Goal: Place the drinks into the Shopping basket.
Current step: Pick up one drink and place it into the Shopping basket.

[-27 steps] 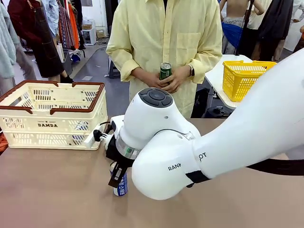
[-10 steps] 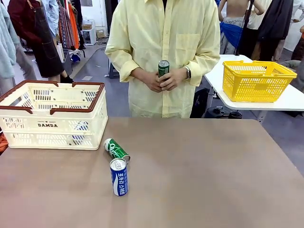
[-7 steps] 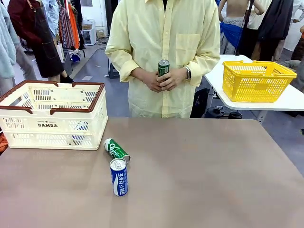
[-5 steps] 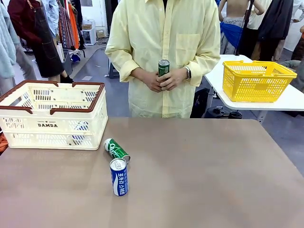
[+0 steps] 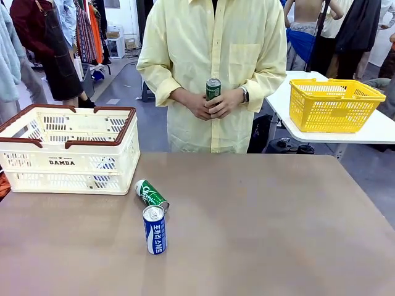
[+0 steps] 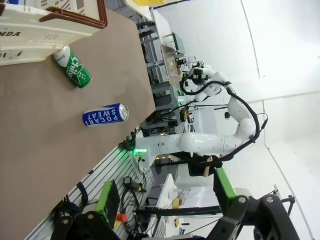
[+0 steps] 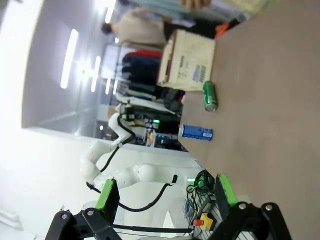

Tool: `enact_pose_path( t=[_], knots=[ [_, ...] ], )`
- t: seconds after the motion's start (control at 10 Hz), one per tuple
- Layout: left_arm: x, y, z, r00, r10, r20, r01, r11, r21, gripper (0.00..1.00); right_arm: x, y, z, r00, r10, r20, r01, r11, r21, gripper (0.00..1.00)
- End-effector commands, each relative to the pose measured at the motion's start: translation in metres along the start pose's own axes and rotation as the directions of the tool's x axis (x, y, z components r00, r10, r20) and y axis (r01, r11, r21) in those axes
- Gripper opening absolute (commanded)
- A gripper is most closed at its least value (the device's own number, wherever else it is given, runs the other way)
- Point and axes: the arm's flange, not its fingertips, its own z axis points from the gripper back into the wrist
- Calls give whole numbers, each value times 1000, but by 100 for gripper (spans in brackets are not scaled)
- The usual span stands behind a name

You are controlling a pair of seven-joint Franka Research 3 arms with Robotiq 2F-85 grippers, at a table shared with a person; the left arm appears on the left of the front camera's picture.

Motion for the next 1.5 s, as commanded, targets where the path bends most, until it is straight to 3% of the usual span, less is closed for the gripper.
enact_pose_path(
  t=[0.0, 0.1, 0.2, 0.3, 0.4, 0.7, 0.9, 1.0, 1.1, 1.2, 1.3, 1.4],
  knots=[
    [0, 0, 0, 1000, 0, 0, 0, 1000, 0, 100, 0, 5, -2, 1000, -22, 3, 22, 1000, 13, 100],
    [20, -44, -39, 989, 55, -140, -37, 991, 129, 100, 0, 5, -2, 1000, -22, 3, 22, 1000, 13, 100],
    [35, -88, -92, 946, 62, -317, 10, 975, 221, 100, 0, 5, -2, 1000, -22, 3, 22, 1000, 13, 100],
    [46, -118, -143, 914, 100, -392, 38, 943, 330, 100, 0, 5, -2, 1000, -22, 3, 22, 1000, 13, 100],
    [53, -133, -194, 864, 190, -466, 63, 878, 475, 100, 0, 5, -2, 1000, -22, 3, 22, 1000, 13, 100],
    [50, -128, -308, 843, 383, -378, 69, 619, 782, 100, 0, 5, -2, 1000, -22, 3, 22, 1000, 13, 100],
    [40, -112, -383, 887, 381, -262, 86, 421, 903, 100, 0, 5, -2, 1000, -22, 3, 22, 1000, 13, 100],
    [34, -105, -409, 899, 344, -271, 123, 396, 910, 100, 0, 5, -2, 1000, -22, 3, 22, 1000, 13, 100],
    [34, -96, -420, 933, 302, -196, 85, 344, 935, 100, 0, 5, -2, 1000, -22, 3, 22, 1000, 13, 100],
    [36, -92, -421, 953, 259, -156, 56, 356, 933, 100, 0, 5, -2, 1000, -22, 3, 22, 1000, 13, 100],
    [29, -101, -419, 906, 321, -275, 132, 403, 906, 100, 0, 5, -2, 1000, -22, 3, 22, 1000, 13, 100],
    [29, -101, -419, 906, 321, -275, 132, 403, 906, 100, 0, 5, -2, 1000, -22, 3, 22, 1000, 13, 100]
  ],
)
